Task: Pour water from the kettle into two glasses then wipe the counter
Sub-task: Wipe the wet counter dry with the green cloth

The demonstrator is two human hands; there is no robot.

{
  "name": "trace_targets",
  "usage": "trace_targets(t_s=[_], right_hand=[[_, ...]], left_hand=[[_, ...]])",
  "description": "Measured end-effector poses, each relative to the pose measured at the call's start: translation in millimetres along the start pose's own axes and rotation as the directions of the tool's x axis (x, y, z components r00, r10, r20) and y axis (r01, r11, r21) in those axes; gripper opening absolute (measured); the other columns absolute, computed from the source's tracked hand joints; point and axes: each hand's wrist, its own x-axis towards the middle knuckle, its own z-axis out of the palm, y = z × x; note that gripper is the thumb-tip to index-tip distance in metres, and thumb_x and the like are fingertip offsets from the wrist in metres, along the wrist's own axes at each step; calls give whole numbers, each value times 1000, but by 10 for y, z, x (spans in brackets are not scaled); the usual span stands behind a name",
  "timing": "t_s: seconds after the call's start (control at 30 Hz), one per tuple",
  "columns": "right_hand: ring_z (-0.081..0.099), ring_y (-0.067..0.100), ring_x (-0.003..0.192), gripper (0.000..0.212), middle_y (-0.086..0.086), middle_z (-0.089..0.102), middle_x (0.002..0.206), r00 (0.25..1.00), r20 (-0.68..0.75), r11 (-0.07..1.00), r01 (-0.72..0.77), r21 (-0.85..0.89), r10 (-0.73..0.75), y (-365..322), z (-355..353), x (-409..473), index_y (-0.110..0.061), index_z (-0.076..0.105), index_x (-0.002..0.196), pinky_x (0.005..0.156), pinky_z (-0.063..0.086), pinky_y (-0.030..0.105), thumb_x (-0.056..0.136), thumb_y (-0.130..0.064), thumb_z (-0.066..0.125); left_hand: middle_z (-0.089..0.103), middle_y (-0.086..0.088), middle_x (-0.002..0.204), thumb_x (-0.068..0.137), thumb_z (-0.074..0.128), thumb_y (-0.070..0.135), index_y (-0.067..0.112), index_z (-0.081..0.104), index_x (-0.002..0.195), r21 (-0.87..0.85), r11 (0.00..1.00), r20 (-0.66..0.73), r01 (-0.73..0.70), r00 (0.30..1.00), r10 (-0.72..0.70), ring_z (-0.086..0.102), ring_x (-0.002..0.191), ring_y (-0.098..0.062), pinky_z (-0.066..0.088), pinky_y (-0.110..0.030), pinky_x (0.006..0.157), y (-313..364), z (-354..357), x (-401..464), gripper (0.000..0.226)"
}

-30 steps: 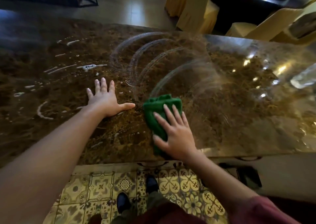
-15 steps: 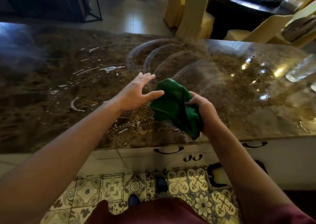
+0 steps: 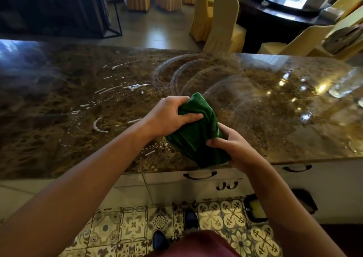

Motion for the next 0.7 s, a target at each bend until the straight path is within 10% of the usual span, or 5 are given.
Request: trace_targets(t_s=[0.37,0.53,0.7], right_hand=[[76,29,98,17,6,78,96,948,-318,839,-193,-509,25,-42,-839,619,-16,73,103,75,63,33,89,-22,83],[54,34,134,49,15,60,144,796,-462,542,-205,-815,-392,127,-512,806,-13,62,136,109,45,49,91,-27,71],[19,33,160,73,15,27,172,926,-221,377,-95,-921,-306,591,244,791,-17,45,157,128,15,55,97,-59,37]], left_hand=[[74,-3,114,89,77,44,18,67,124,283,917,-107,282,959,-262,70,107,-22,57,-39,93,-487,460,378,45],[62,-5,137,92,71,49,21,51,148,526,806,-316,272,942,-112,58,126,-24,51,-41,101,-675,259,158,65],[25,-11,168,101,52,55,16,33,159,501,608,-531,617,773,-347,17,157,-29,22,-49,125,-1271,-469,-614,73]])
